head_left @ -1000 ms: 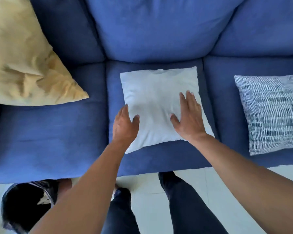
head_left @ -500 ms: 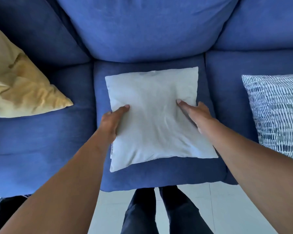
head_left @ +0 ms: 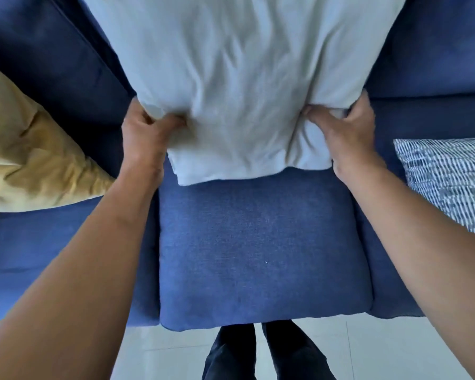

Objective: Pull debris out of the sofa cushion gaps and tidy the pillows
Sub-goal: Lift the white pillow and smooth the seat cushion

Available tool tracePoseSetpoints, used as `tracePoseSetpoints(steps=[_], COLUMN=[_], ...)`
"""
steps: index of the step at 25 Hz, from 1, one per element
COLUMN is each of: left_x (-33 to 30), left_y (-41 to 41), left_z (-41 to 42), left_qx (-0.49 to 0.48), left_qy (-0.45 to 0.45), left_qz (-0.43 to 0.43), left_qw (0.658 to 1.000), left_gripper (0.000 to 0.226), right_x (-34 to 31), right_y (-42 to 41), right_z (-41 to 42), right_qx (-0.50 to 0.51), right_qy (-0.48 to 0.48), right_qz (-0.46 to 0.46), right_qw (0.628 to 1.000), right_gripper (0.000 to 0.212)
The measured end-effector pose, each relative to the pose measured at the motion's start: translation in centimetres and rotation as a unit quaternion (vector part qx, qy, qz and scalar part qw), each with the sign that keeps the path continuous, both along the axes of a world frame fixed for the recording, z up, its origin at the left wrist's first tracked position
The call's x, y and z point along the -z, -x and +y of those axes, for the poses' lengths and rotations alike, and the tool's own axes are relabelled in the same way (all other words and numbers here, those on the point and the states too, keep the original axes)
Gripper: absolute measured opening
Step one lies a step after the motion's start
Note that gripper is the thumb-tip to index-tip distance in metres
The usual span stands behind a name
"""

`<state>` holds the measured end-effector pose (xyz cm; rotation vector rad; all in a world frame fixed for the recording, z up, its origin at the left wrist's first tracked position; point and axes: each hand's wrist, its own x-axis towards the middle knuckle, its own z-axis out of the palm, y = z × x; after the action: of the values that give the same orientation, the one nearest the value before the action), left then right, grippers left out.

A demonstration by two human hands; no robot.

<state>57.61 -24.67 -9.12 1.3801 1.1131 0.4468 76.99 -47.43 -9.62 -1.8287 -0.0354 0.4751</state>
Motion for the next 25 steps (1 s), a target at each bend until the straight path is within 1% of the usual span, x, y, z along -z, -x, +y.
tracePoseSetpoints(steps=[2,5,7,10,13,16,18,22,25], left_x=[2.4,4.5,4.3,3.5,3.4,3.9,3.9,2.1,1.1], left_y=[-0.7,-0.7,-0.8,-0.2,1.6,3.8,4.9,5.4,4.2], left_z=[0.5,0.9,0.9,-0.3,-2.4,-5.3,-7.6,-12.2,-15.1], left_qx=[-0.006,-0.012,-0.016,-0.024,0.01,0.048,0.084,0.146,0.185], left_qy=[0.021,0.062,0.052,0.025,0.004,-0.012,-0.021,-0.03,-0.042], left_qz=[0.063,0.086,0.093,0.106,0.134,0.166,0.187,0.192,0.194], left_qw=[0.998,0.994,0.994,0.994,0.991,0.985,0.978,0.97,0.963], left_gripper=[0.049,0.049,0.046,0.049,0.054,0.06,0.063,0.057,0.055], right_x=[2.5,4.3,4.0,3.3,3.4,2.8,2.5,1.0,0.1], right_y=[-0.3,-0.3,-0.7,-0.5,1.0,3.6,5.3,7.7,7.8], right_z=[1.3,1.7,1.6,0.7,-1.0,-3.0,-4.6,-8.4,-12.3], right_qx=[-0.016,-0.032,-0.031,-0.035,-0.029,-0.044,-0.055,-0.059,-0.032], right_qy=[0.026,0.07,0.079,0.104,0.091,0.092,0.101,0.138,0.151], right_qz=[0.049,0.064,0.065,0.066,0.065,0.061,0.051,0.026,0.019], right_qw=[0.998,0.995,0.994,0.992,0.993,0.993,0.992,0.988,0.988], right_gripper=[0.061,0.063,0.064,0.064,0.058,0.067,0.067,0.073,0.072])
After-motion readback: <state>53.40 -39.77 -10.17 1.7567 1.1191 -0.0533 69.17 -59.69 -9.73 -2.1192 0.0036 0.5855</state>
